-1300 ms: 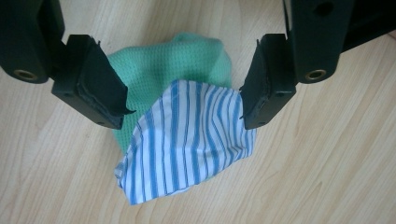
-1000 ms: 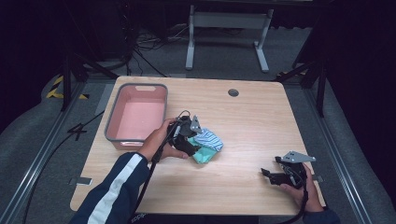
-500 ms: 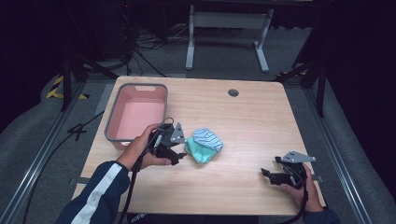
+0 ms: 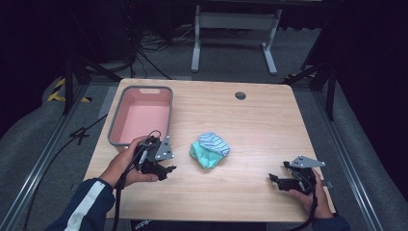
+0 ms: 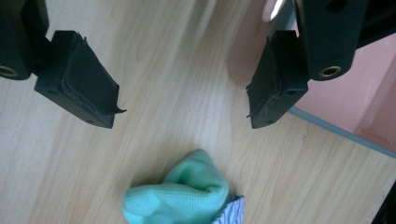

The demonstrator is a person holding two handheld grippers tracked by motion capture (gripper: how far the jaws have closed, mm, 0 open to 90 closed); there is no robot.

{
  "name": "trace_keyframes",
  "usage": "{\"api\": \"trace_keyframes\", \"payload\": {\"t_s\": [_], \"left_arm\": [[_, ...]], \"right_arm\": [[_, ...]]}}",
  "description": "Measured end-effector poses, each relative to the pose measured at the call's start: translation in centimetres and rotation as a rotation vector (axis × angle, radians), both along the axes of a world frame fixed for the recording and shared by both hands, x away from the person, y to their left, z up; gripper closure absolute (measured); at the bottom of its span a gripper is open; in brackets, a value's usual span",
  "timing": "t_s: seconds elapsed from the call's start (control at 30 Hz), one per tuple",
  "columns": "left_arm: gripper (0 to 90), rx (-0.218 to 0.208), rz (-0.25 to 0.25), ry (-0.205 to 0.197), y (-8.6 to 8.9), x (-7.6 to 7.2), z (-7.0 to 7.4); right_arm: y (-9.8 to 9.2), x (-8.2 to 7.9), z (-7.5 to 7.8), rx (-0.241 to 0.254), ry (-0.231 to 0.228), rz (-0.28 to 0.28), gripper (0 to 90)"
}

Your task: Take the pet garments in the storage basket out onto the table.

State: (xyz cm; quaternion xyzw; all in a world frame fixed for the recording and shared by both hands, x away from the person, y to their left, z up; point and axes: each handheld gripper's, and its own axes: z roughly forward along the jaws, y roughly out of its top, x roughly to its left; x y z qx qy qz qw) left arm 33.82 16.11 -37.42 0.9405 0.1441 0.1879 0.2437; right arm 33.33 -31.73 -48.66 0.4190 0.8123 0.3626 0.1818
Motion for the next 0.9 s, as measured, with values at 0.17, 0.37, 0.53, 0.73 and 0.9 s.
{"api": "trace_keyframes", "payload": {"t_s": [0.17, 0.37, 0.53, 0.73, 0.9], "left_arm": [[25.0, 0.011, 0.02, 0.002, 1.4, -1.0, -0.6], [25.0, 0.011, 0.05, 0.013, 3.3, -1.6, -1.5], [23.3, -0.011, 0.083, 0.038, 5.3, -2.0, -2.8], [22.6, -0.028, 0.116, 0.06, 7.8, -2.3, -4.2], [22.4, -0.041, 0.141, 0.064, 9.3, -2.4, -5.2]], "right_arm": [[0.0, 0.0, 0.0, 0.0, 0.0, 0.0, 19.8], [0.0, 0.0, 0.0, 0.0, 0.0, 0.0, 19.8], [0.0, 0.0, 0.0, 0.0, 0.0, 0.0, 19.8], [0.0, 0.0, 0.0, 0.0, 0.0, 0.0, 19.7], [0.0, 0.0, 0.0, 0.0, 0.0, 0.0, 19.7]]}}
